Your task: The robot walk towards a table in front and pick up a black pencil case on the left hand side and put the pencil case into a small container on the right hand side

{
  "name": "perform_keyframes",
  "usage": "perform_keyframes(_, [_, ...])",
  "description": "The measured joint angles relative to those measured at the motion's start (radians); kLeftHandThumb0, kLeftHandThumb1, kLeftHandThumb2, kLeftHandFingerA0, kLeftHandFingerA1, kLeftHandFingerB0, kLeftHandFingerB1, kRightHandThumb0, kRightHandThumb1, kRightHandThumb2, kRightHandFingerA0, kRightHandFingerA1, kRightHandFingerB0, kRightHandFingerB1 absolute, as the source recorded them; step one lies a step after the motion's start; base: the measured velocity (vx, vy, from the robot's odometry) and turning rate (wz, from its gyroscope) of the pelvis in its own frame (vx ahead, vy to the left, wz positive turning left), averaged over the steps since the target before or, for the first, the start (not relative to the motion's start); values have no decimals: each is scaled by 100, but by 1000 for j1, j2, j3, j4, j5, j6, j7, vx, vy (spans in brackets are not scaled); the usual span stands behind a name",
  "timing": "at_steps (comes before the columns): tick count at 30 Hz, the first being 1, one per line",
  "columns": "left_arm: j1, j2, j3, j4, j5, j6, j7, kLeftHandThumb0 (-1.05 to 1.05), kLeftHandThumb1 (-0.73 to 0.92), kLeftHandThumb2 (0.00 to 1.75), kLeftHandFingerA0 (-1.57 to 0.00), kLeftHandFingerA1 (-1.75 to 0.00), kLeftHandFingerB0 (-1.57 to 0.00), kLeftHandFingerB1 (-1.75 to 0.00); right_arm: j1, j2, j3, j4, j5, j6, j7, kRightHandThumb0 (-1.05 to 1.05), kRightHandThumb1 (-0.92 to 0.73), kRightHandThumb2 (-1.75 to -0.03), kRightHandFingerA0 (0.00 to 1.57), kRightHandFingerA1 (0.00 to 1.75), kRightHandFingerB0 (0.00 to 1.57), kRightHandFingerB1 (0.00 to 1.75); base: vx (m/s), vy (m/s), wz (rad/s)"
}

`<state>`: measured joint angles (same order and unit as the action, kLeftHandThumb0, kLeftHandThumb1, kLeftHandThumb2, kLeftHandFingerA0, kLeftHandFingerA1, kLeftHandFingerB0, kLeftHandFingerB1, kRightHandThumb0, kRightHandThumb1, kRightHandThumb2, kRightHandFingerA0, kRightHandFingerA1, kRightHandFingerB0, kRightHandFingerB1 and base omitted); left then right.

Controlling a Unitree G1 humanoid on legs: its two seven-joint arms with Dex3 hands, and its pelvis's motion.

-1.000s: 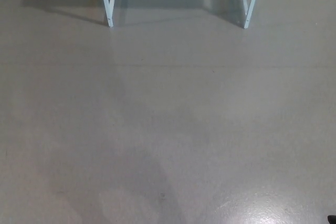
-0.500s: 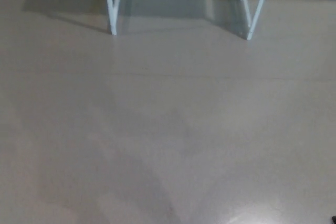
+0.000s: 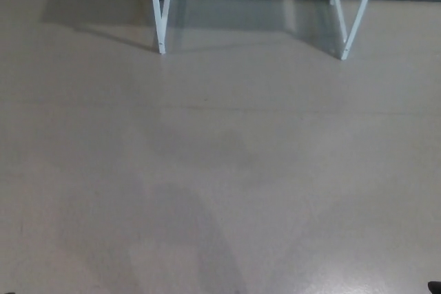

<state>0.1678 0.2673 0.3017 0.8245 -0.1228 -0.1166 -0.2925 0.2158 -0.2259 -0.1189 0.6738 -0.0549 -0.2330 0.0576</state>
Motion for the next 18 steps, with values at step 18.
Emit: perform_keyframes(18, [-19, -4, -16, -11, -2, 0, 9, -14, 51, 55, -43, -46, -35, -34, -26, -10, -6, 9, 1, -5, -10, -45, -44, -73, 55, 52, 39, 47, 165, 12, 0])
